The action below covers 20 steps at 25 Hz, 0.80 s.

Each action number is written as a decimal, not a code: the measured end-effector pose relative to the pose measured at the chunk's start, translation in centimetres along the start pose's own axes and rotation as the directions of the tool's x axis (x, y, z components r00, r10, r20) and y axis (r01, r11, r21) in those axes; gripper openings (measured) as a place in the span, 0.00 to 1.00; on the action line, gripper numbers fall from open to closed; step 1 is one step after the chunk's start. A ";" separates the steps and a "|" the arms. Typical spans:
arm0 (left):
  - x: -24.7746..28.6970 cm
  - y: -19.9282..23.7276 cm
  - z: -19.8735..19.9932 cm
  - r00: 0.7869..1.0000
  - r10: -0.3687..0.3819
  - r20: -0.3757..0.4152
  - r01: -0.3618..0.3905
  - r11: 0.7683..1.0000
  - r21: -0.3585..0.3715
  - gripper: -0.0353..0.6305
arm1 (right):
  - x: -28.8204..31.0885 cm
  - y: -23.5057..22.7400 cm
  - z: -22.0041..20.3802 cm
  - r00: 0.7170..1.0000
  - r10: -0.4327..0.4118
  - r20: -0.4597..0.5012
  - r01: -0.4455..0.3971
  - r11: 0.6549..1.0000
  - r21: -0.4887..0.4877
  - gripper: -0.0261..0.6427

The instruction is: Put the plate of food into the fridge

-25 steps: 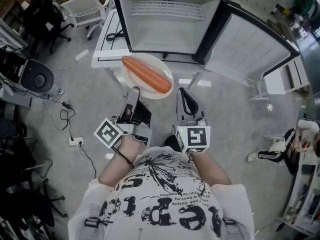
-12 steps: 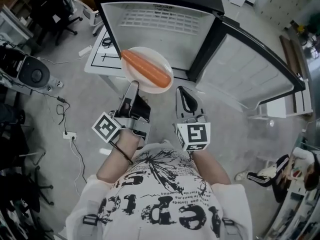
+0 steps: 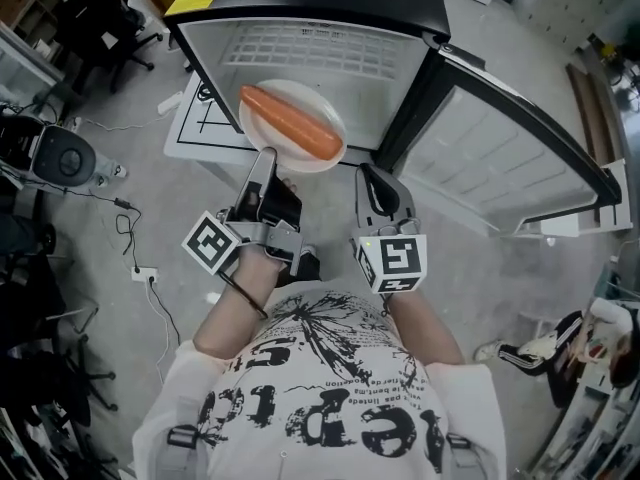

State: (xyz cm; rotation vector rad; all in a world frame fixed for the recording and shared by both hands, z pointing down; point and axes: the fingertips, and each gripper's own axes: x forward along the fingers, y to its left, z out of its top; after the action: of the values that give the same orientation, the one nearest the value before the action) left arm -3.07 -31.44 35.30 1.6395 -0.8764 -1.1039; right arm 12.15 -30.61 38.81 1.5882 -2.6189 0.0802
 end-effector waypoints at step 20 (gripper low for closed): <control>9.9 5.3 7.1 0.991 0.011 -0.131 -0.023 0.996 -0.090 0.09 | 11.2 0.2 0.2 0.988 -0.147 -0.042 0.148 0.989 0.022 0.04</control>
State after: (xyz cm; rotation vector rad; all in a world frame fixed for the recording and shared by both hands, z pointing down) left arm -6.65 -44.16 36.61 1.6066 -0.7435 -0.9980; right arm 6.84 -40.44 39.68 1.7638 -2.4712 0.1352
